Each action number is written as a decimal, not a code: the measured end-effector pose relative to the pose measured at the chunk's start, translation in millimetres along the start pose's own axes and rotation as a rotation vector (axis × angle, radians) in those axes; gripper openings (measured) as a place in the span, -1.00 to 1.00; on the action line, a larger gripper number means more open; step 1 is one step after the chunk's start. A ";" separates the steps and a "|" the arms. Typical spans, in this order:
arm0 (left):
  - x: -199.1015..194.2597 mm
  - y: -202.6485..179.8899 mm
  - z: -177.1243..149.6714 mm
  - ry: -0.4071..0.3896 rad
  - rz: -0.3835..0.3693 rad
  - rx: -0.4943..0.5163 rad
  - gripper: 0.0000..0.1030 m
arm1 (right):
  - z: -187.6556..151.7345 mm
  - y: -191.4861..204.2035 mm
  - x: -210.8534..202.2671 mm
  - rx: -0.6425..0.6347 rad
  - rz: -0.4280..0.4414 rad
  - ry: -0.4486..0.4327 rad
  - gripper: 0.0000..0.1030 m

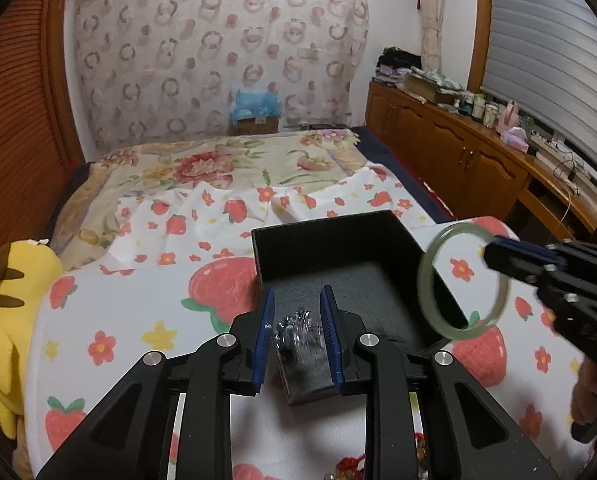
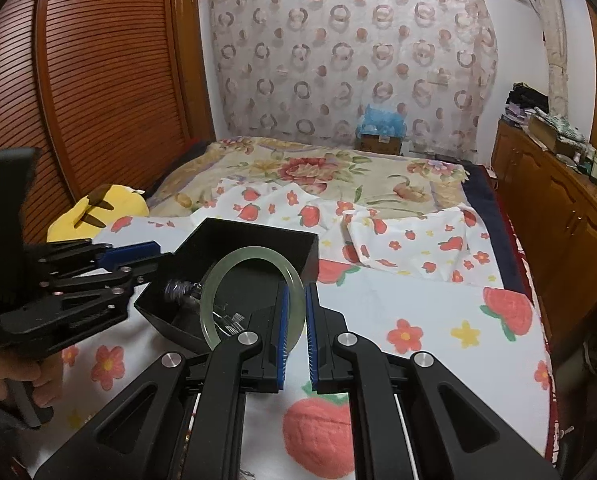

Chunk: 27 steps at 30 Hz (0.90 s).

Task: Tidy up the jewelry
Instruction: 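Lower the comb into the black box with the left gripper while the right carries the bangle, then release the jade bangle into the black box with the right gripper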

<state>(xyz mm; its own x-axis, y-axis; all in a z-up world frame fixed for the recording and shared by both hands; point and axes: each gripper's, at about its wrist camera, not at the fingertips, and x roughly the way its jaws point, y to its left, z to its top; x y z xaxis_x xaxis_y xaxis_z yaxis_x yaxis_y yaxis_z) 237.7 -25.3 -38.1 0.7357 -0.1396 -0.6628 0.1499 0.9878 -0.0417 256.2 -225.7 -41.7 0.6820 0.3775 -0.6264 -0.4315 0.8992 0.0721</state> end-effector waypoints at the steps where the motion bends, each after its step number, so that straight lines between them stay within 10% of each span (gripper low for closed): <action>1: -5.3 1.5 -1.0 -0.008 0.000 0.000 -0.53 | -1.2 0.9 0.9 -0.002 0.001 0.000 -0.81; 27: -59.7 24.6 -71.9 0.004 -0.003 0.010 -0.18 | -7.3 26.6 23.1 -0.045 0.057 0.061 -0.73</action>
<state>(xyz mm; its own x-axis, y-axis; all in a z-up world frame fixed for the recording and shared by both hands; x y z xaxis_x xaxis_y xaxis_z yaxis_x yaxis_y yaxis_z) 150.0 12.4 -53.3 0.7324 -0.1425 -0.6658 0.1586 0.9867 -0.0366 256.2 -194.7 -60.0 0.6189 0.4127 -0.6683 -0.4960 0.8651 0.0750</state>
